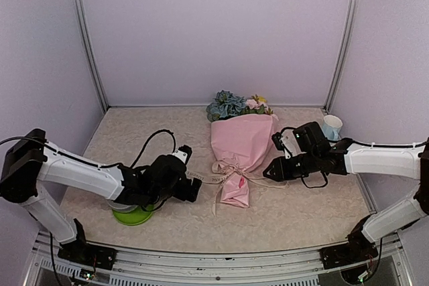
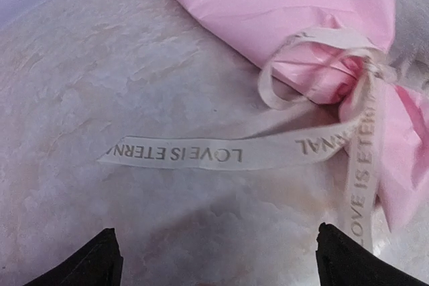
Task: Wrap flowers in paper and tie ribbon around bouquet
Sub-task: Adjust the tied bouquet at the center of the board.
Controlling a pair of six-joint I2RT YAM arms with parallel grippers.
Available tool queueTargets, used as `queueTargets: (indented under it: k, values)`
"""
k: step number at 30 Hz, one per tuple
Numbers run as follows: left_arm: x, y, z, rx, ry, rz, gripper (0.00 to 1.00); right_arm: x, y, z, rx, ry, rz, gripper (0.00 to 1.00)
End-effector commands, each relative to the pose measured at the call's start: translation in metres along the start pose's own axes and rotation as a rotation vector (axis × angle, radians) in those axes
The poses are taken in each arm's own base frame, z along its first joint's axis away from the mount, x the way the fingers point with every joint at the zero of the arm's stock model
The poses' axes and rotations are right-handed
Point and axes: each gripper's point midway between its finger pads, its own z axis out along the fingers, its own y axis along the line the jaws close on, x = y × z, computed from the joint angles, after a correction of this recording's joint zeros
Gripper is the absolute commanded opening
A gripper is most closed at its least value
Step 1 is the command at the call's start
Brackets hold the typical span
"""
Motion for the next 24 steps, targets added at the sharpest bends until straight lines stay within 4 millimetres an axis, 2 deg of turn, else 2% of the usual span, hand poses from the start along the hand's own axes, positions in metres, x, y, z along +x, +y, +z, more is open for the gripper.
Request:
queueTargets:
  k: [1,3,4,5,6,7,8,11,13,17,20,24]
  values:
    - [-0.021,-0.012,-0.044,-0.059,-0.186,0.125,0.99,-0.003,0.010,-0.001,-0.051,-0.009,-0.019,0.32]
    - [-0.010,-0.047,-0.052,0.136,-0.175,0.170,0.96,-0.003,0.012,0.002,-0.063,-0.001,-0.020,0.32]
    - [0.001,-0.069,-0.056,0.273,-0.144,0.195,0.91,-0.003,0.013,0.003,-0.066,0.000,-0.021,0.32]
    - [0.010,-0.080,-0.056,0.336,-0.113,0.201,0.83,-0.003,0.014,0.005,-0.070,0.004,-0.023,0.31]
    - [0.019,-0.085,-0.053,0.365,-0.076,0.204,0.68,-0.003,0.014,0.005,-0.072,0.002,-0.025,0.31]
    - [0.026,-0.088,-0.049,0.374,-0.040,0.207,0.57,-0.003,0.016,0.006,-0.076,0.003,-0.027,0.31]
    - [0.034,-0.090,-0.043,0.371,-0.004,0.218,0.53,-0.003,0.017,0.005,-0.079,0.002,-0.029,0.31]
    - [0.045,-0.106,-0.031,0.404,0.057,0.254,0.66,-0.004,0.017,0.005,-0.080,0.000,-0.033,0.31]
    - [0.047,-0.111,-0.025,0.409,0.064,0.263,0.70,-0.005,0.018,0.005,-0.080,0.001,-0.038,0.32]
    - [0.051,-0.106,-0.007,0.387,0.089,0.244,0.63,-0.002,0.020,0.005,-0.088,0.004,-0.038,0.31]
    - [0.054,-0.102,0.007,0.361,0.110,0.239,0.62,0.000,0.024,0.008,-0.106,0.010,-0.048,0.32]
    - [0.058,-0.117,0.011,0.425,0.116,0.231,0.62,0.001,0.026,0.011,-0.101,0.023,-0.063,0.32]
